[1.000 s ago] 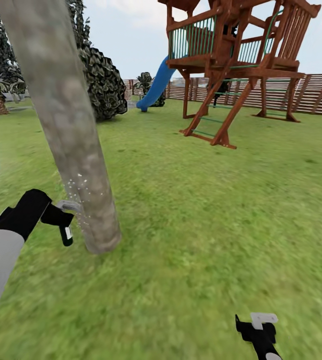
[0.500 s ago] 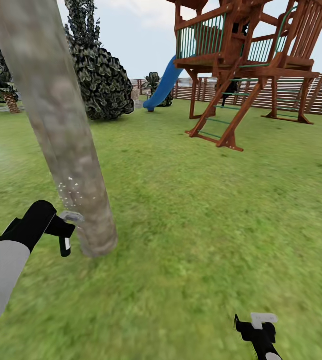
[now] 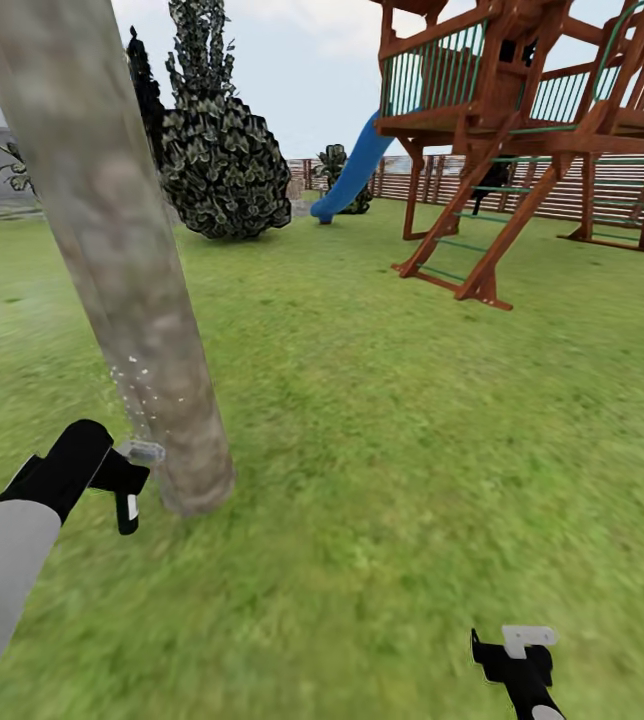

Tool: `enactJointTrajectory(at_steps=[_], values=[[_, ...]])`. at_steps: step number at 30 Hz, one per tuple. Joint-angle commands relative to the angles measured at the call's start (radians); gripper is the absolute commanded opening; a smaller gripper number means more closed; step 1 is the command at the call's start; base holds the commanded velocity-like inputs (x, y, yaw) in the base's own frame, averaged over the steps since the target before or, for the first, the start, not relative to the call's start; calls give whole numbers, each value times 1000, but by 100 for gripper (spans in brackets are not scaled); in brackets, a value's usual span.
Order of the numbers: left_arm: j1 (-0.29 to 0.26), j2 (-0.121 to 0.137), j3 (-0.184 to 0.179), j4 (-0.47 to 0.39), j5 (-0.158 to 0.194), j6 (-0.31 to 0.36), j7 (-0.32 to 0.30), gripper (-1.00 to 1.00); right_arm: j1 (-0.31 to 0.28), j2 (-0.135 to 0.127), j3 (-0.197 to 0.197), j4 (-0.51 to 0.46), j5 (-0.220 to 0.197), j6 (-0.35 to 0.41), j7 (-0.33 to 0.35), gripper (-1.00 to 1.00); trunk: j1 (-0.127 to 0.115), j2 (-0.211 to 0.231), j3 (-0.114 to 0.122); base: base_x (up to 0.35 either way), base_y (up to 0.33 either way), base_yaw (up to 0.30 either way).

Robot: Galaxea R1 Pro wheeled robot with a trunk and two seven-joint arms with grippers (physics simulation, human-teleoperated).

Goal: In the garden, pick up the pesticide atomizer on the floor and spray pesticide onto both trees until each tree trunk is fully covered.

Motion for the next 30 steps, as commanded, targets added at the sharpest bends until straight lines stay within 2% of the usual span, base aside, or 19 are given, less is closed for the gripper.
enactJointTrajectory(at_steps=[1, 4, 11, 12, 14, 17, 21, 24, 30], values=[[1, -17, 26, 7, -3, -3, 6, -100, 0, 0, 0, 0, 0, 0, -1, 100, 0, 0, 0, 201, -231, 1], [12, -22, 35, 11, -3, -7, 63, -100, 0, 0, 0, 0, 0, 0, -1, 100, 0, 0, 0, 201, -231, 0], [14, -27, 37, 2, -2, -8, 76, -100, 0, 0, 0, 0, 1, 0, -1, 100, 0, 0, 0, 191, -231, 0], [14, -26, 43, 2, -2, -8, 76, -100, 0, 0, 0, 0, 1, 0, 0, 100, 0, 0, 0, 158, -241, 0], [15, -22, 82, 3, -4, -9, 76, -100, 0, 0, 0, 0, 1, 0, 0, 100, 0, 0, 0, 50, -265, 0], [16, -19, 90, 4, -6, -9, 77, -100, 0, 0, 0, 1, 0, 0, 0, 100, 0, 0, 0, 8, -273, 43], [16, -20, 92, 4, -7, -9, 86, -100, 0, 0, 0, 1, 0, 0, 0, 100, 0, 0, 0, 2, -275, 247], [16, -25, 94, 8, -3, -9, 161, -100, 0, 0, 0, 0, 0, 0, 0, 100, 0, 0, 0, 75, -276, 275], [16, -28, 94, 11, -1, -9, 169, -100, 0, 0, 0, 0, 0, 0, 0, 100, 0, 0, 0, 142, -273, 277]])
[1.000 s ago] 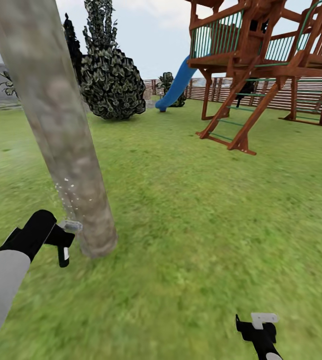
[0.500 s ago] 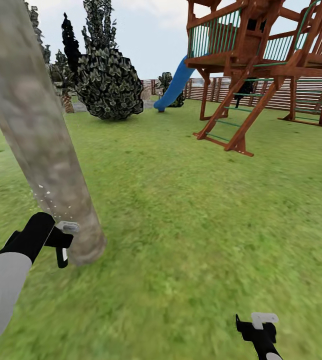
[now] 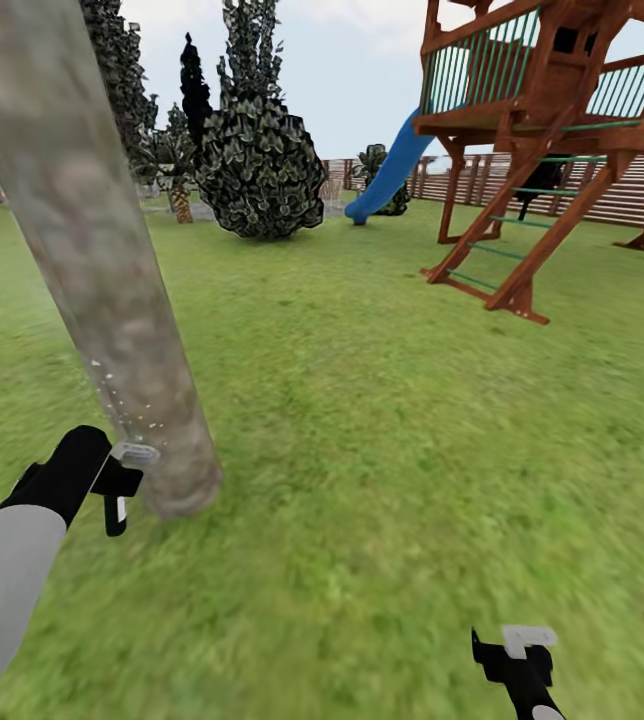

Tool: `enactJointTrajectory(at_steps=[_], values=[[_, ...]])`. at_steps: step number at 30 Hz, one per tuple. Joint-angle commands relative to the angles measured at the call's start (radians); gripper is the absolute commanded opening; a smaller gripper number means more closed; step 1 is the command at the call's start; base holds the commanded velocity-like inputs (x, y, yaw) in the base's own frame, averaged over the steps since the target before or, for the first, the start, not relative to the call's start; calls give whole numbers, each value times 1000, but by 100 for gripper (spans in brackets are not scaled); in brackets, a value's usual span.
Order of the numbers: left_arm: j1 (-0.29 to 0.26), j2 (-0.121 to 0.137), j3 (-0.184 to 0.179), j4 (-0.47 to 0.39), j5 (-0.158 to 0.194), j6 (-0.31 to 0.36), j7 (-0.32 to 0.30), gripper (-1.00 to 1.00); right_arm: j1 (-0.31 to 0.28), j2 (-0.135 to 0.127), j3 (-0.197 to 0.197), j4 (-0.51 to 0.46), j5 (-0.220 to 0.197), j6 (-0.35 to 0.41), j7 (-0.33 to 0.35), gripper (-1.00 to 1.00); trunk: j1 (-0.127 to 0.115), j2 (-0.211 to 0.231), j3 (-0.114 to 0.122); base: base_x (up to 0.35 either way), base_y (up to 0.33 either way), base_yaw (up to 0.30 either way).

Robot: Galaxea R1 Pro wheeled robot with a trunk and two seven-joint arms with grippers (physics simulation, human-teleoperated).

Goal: In the garden, pick up the pesticide atomizer on the floor and spray pesticide onto both trees until each tree trunk is fully covered.

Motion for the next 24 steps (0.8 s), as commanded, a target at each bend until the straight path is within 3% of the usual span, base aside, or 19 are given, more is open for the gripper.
enactJointTrajectory(at_steps=[1, 24], values=[[0, -1, 0, 0, -1, 0, 0, -100, 0, 0, 0, 0, 0, 0, 0, 100, 0, 0, 0, 155, -270, 277], [0, -3, 5, -15, 1, 1, 2, -100, 0, 0, 1, 1, 1, 2, 0, 100, 0, 0, 0, 113, -271, 265]])
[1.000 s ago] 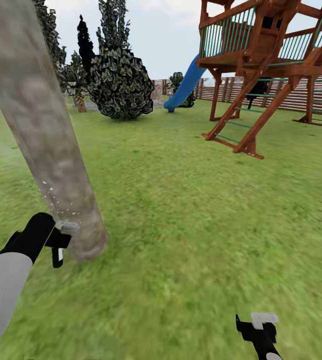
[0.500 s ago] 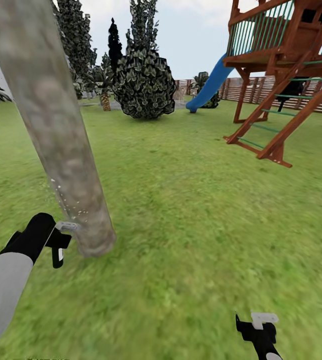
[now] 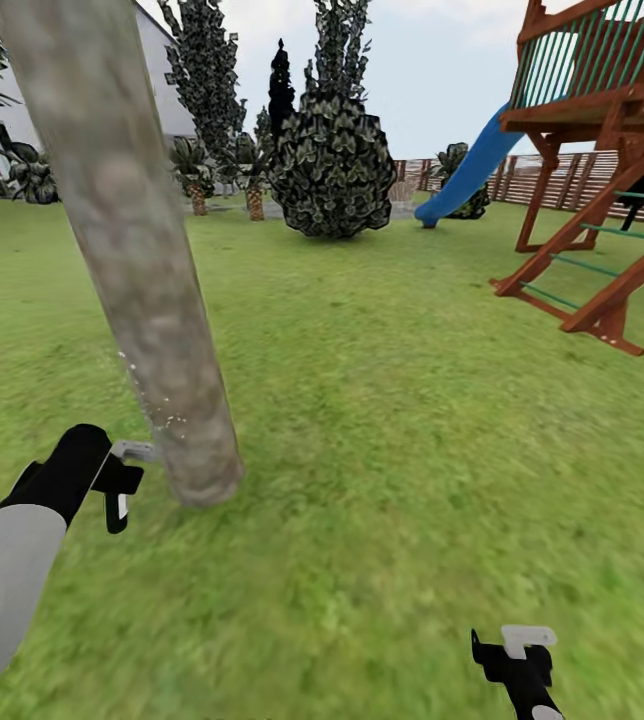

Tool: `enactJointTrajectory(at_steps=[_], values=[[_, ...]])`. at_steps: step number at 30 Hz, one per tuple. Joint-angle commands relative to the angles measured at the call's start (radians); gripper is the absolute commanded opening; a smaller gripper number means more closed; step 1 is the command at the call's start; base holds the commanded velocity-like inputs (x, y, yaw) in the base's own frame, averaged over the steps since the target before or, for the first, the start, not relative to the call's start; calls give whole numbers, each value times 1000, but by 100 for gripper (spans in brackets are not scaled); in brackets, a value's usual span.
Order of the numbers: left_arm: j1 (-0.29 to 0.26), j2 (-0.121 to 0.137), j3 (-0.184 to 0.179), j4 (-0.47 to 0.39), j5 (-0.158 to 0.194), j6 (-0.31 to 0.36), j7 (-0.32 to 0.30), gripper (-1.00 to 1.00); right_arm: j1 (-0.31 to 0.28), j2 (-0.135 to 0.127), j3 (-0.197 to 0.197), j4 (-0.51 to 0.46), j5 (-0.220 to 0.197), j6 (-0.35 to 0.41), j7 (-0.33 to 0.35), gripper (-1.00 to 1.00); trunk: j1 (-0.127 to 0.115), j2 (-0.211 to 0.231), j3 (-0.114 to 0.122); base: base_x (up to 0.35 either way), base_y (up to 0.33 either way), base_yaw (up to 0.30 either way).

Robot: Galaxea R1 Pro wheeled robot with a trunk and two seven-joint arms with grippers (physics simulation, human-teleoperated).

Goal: In the garden, pick up the pesticide atomizer on the floor and spray pesticide onto both trees until each tree trunk is fully covered.

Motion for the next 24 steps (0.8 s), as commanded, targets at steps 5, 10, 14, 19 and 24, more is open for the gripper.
enactJointTrajectory(at_steps=[5, 10, 14, 19, 24], values=[[-1, -25, 0, -2, -1, 1, 0, -100, 0, 0, -1, 0, -1, -1, 0, 100, 0, 0, 0, 0, -276, 33], [-4, -29, -1, -3, -2, 5, 0, -100, 0, 0, -1, 0, -1, -1, 0, 100, 0, 0, 0, 3, -276, 244], [-8, -30, 0, -3, -2, 7, 0, -100, 0, 0, -1, 0, -1, 0, 0, 100, 0, 0, 0, 138, -277, 277], [-4, -28, 1, -2, -2, 6, 0, -100, 1, 1, -1, 9, -2, 0, -4, 100, 0, 0, 0, 190, -277, 109], [-3, -27, 0, -2, -2, 6, -1, -100, 12, 4, -1, 143, -4, 1, -5, 100, 0, 0, 0, 174, -224, 1]])
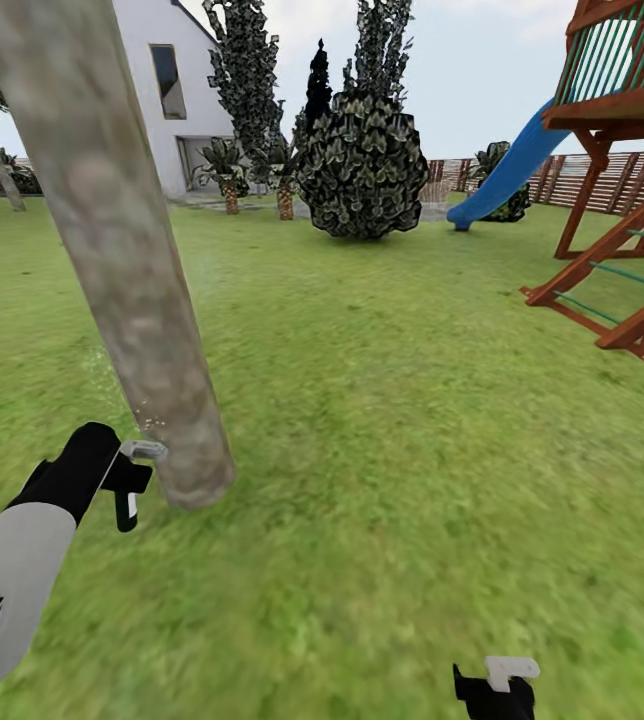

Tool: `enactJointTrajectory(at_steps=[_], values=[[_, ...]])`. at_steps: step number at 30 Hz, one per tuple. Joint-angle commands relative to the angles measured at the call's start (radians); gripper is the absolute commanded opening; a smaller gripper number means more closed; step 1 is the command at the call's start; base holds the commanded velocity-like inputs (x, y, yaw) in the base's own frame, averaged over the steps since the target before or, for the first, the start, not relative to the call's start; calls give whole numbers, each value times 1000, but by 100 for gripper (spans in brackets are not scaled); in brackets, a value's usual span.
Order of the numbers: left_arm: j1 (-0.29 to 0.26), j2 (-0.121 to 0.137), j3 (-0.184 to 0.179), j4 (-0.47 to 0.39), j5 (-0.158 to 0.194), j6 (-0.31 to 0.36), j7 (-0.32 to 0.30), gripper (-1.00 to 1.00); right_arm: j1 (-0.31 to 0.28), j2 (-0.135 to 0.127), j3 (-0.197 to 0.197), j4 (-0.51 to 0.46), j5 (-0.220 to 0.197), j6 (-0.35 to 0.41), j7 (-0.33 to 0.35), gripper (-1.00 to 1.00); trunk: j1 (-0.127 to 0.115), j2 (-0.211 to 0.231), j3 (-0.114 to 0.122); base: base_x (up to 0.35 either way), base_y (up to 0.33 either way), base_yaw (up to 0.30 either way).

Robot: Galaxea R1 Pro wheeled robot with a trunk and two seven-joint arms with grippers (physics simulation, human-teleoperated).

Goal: In the garden, pick up the pesticide atomizer on the floor and spray pesticide onto both trees until each tree trunk is fully covered.

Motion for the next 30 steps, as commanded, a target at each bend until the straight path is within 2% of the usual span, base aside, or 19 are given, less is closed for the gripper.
enactJointTrajectory(at_steps=[1, 5, 6, 8, 10, 11, 12, 13, 14, 15, 20, 24, 28, 30], values=[[0, 0, 0, 0, -2, 0, 0, -100, 0, 5, 0, 5, 0, 0, 1, 100, 0, 0, 0, 37, -38, 0], [-1, 7, -3, -6, -2, 0, -4, -100, 6, 19, 0, 23, -1, 1, 2, 100, 0, 0, 0, 9, -9, 0], [0, 11, -3, -36, -3, 0, -4, -100, 36, 20, 0, 37, -1, 2, 1, 100, 0, 0, 0, 0, 0, 0], [-5, -3, -3, -59, 0, 2, -5, -100, 75, 21, 0, 44, -1, 2, 2, 100, 0, 0, 0, 0, 0, 0], [-13, -43, -5, -65, -2, 4, -4, -100, 91, 21, 0, 44, -1, 2, 2, 100, 0, 0, 0, 0, 0, 0], [-14, -44, -4, -65, -3, 5, -5, -100, 93, 21, 0, 44, -1, 2, 2, 100, 0, 0, 0, 0, 0, 0], [-14, -35, -3, -67, -3, 5, -5, -100, 93, 22, 0, 44, -1, 2, 2, 100, 0, 0, 0, 0, 0, 0], [-14, -4, 10, -76, -2, 6, -6, -100, 94, 21, 0, 44, -1, 2, 2, 100, 0, 0, 0, 0, 0, 0], [-14, 6, 24, -80, -2, 6, -7, -100, 94, 21, 0, 44, -1, 2, 2, 100, 0, 0, 0, 0, 0, 0], [-11, 8, 41, -85, -2, 7, -7, -100, 94, 22, 0, 44, -1, 2, 2, 100, 0, 0, 0, 0, 0, 0], [-14, -3, 43, -89, -1, 9, -7, -100, 94, 21, 0, 44, -1, 2, 2, 100, 0, 0, 0, -5, 0, 0], [-15, -6, 42, -90, 0, 8, -7, -100, 94, 22, 0, 44, -1, 2, 2, 100, 0, 0, 0, -268, 0, 0], [-73, -9, 40, -89, -1, 9, -7, -100, 94, 22, 0, 44, -1, 2, 2, 100, 0, 0, 0, -75, 0, 0], [-139, -12, 41, -76, -2, 9, -7, -100, 94, 22, 0, 44, -1, 2, 2, 100, 0, 0, 0, -4, 0, 0]])
